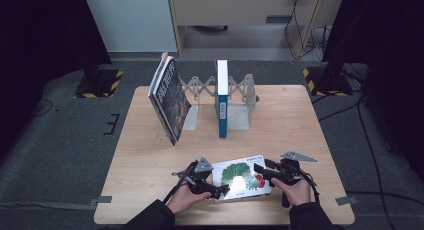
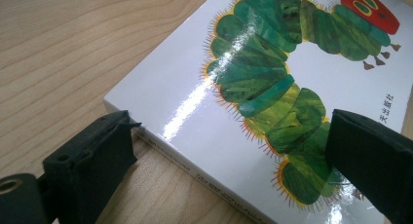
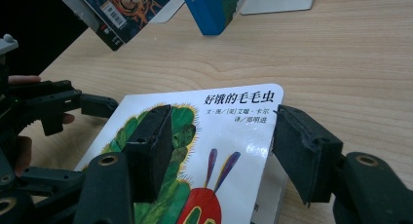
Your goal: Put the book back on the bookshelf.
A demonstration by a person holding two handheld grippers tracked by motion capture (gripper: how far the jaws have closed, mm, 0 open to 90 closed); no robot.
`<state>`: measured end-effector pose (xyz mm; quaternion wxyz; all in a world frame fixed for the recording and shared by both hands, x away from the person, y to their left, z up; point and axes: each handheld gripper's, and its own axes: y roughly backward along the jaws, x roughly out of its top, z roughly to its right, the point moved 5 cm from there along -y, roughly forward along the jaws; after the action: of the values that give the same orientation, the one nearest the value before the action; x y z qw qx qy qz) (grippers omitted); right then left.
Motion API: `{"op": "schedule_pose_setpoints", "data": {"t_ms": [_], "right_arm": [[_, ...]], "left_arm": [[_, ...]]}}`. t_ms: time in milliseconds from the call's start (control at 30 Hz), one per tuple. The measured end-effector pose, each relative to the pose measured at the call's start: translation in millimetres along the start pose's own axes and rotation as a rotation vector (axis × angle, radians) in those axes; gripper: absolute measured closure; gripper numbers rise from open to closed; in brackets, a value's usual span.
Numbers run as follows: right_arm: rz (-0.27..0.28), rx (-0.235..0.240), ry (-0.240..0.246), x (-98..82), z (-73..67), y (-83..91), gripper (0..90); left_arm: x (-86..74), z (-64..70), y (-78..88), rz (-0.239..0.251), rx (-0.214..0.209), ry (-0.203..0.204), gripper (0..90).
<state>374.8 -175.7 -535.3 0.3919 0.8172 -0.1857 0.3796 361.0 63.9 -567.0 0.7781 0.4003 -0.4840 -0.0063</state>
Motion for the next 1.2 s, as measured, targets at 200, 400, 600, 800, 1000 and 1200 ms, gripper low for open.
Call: {"op": "schedule_pose_setpoints", "data": {"t_ms": [200,400,600,800,1000,1200], "right_arm": [[0.003,0.008,-0.023,-1.5,-1.6,2.4,39.5],[0.011,0.025,-0.047,-1.4,-2.3,4.6,38.8],[0.004,0.037,-0.063,-3.3,-2.7,7.4,39.7],[-0.006,0.04,-0.066,-5.5,-2.6,8.5,39.5],[-0.01,0.05,-0.077,-7.1,-4.0,11.9,39.8],[-0.025,0.047,-0.062,-7.1,-1.4,10.0,41.2]], "left_arm": [[-0.5,-0.6,0.0,-0.003,-0.006,0.021,2.3],[-0.5,-0.7,0.1,-0.001,-0.007,0.025,2.2],[-0.4,-0.9,0.1,0.001,-0.009,0.03,2.0],[-0.4,-0.8,0.1,0.0,-0.008,0.029,2.0],[-0.4,-0.9,0.1,0.001,-0.008,0.031,1.9],[-0.4,-0.9,0.2,0.003,-0.005,0.04,1.7]]}}
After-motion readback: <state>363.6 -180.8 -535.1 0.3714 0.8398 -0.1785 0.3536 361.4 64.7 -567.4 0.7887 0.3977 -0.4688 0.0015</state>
